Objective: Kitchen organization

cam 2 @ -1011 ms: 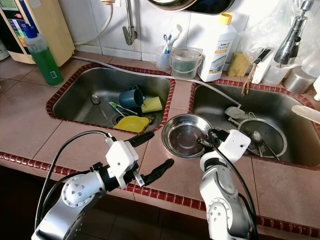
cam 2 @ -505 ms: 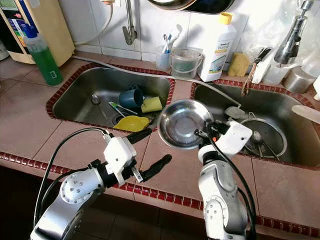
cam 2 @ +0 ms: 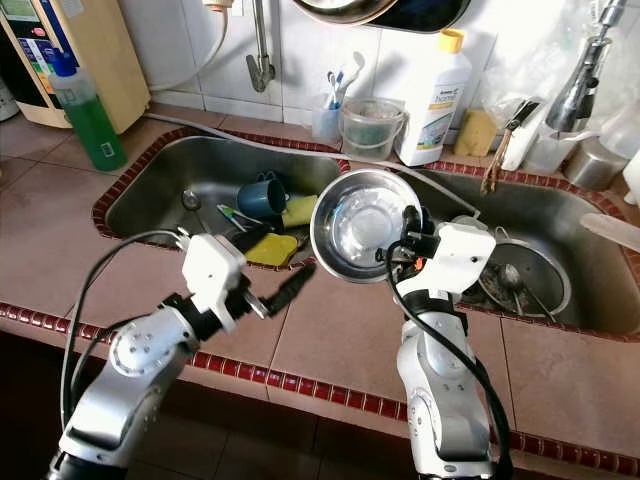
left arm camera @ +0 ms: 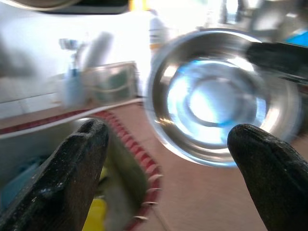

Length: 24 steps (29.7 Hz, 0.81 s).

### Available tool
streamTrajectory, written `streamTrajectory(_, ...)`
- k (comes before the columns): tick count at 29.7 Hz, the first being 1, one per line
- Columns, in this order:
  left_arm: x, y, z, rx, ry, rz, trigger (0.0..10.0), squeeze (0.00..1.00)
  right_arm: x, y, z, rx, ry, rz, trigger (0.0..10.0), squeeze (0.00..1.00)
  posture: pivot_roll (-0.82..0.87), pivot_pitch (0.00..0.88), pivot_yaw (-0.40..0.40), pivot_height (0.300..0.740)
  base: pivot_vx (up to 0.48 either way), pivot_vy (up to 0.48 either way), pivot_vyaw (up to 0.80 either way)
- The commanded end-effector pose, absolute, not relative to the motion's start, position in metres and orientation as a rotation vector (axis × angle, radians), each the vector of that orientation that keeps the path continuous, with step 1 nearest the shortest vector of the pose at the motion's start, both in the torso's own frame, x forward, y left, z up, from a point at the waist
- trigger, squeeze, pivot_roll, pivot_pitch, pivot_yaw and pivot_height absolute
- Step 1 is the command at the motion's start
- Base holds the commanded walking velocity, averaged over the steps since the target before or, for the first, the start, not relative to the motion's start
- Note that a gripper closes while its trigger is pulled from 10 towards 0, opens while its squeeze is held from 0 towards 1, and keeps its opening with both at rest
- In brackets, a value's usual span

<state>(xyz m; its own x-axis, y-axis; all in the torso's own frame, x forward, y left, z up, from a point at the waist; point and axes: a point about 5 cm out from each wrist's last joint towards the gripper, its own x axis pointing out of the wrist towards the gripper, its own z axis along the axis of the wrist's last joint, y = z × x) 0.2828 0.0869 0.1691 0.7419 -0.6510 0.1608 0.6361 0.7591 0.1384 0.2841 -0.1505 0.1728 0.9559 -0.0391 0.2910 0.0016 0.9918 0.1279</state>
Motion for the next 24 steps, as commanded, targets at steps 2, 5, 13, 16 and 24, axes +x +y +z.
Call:
streamTrajectory(2,0.292,0.098,0.169,0.065,-0.185,-0.629,10.0,0.00,0.288,-0.154,0.177,0.041,-0.338,-0.026,9.5,0.00,-0.20,0.027,-0.031,0.732,0.000,0.000,0.00)
streamTrajectory(5,0.301,0.113,0.172,0.023,-0.170,-0.542,10.0,0.00,0.293,-0.159,0.178,-0.002,-0.347,-0.029,10.0,0.00,-0.19,0.027,-0.038,0.732,0.000,0.000,0.00)
streamTrajectory(13,0.308,0.122,0.173,0.041,-0.163,-0.489,10.0,0.00,0.298,-0.160,0.180,-0.035,-0.370,-0.025,10.0,0.00,-0.18,0.028,-0.042,0.732,0.000,0.000,0.00)
streamTrajectory(16,0.311,0.123,0.174,0.038,-0.153,-0.485,10.0,0.00,0.299,-0.157,0.180,-0.045,-0.381,-0.020,10.0,0.00,-0.17,0.026,-0.038,0.732,0.000,0.000,0.00)
streamTrajectory(24,0.314,0.122,0.174,0.049,-0.140,-0.482,10.0,0.00,0.300,-0.153,0.178,-0.056,-0.397,-0.014,10.0,0.00,-0.17,0.028,-0.031,0.732,0.000,0.000,0.00)
